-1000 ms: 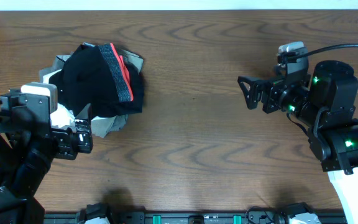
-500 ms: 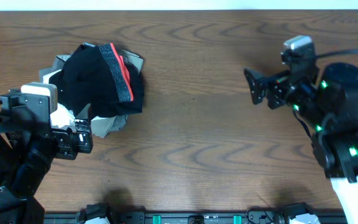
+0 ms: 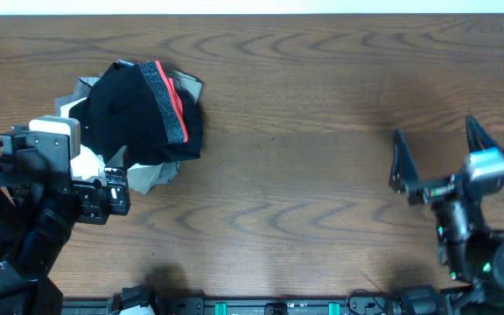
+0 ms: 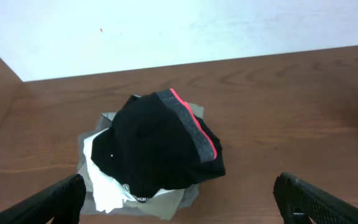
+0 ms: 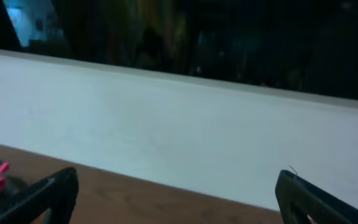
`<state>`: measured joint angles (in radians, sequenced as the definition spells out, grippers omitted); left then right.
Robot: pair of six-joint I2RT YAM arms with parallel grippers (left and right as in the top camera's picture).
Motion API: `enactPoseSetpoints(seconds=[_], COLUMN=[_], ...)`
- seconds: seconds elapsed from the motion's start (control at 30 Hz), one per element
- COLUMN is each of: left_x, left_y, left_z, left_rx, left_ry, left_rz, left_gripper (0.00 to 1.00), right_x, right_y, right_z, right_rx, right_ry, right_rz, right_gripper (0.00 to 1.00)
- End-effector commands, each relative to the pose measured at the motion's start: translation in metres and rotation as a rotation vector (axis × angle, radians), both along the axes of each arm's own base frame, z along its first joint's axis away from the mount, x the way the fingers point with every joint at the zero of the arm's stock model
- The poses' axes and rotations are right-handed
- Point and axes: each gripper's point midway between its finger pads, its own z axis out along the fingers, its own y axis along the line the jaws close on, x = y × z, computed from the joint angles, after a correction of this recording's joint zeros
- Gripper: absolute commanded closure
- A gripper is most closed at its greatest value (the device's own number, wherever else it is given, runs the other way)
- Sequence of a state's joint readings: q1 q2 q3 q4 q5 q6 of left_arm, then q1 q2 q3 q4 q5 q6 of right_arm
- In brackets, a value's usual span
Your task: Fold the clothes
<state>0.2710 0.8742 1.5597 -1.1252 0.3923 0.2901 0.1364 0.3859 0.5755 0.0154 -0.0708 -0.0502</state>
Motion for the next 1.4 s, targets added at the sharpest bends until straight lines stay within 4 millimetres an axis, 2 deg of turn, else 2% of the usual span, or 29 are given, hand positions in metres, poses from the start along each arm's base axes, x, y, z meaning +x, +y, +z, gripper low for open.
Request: enactPoseSetpoints(seconds=[0.0,0.1,0.23,0.37,0.57,0.63,0.77,0.93,1.37], left_x=[0.0,0.0,0.0,0.0,0.0,0.0,0.0,0.0,0.0], left_y=[-0.001,-0.001,-0.001,-0.001,-0.001,-0.001,-0.001,-0.001,-0.001], left_z=[-0.002,-0.002,-0.002,-0.002,-0.002,-0.002,-0.002,-0.002,-0.002], left_rx=[0.013,0.013,0.013,0.013,0.013,0.013,0.013,0.013,0.013], left_ry=[0.003,0.003,0.003,0.003,0.003,0.003,0.003,0.003,0.003], left_rz=[-0.011,-0.011,-0.011,-0.011,-0.011,-0.011,-0.011,-0.011,-0.011], left_gripper=[0.02,0.02,0.02,0.02,0.02,0.02,0.02,0.02,0.02], right_x=[-0.003,-0.011,-0.02,-0.009,0.002,0.002,0.002,0.001,0.002], right_y=[-0.006,-0.007,-0.009,-0.007,-0.005,-0.003,-0.003,-0.003,-0.003], right_z=[-0.041,-0.071,-0.092,-0.12,-0.175,-0.186,-0.192,-0.21,-0.21], right_rx=[-0.013,-0.012,-0.009,-0.008,0.035,0.038,0.038,0.027,0.027], right_ry=[0.01,0.002,-0.037,0.025,0.139,0.186,0.212,0.285,0.286], right_rz=[-0.029,-0.029,-0.036,-0.031,-0.017,-0.009,-0.006,-0.012,-0.014], right_gripper=[0.01,0.01,0.01,0.01,0.01,0.01,0.01,0.01,0.01])
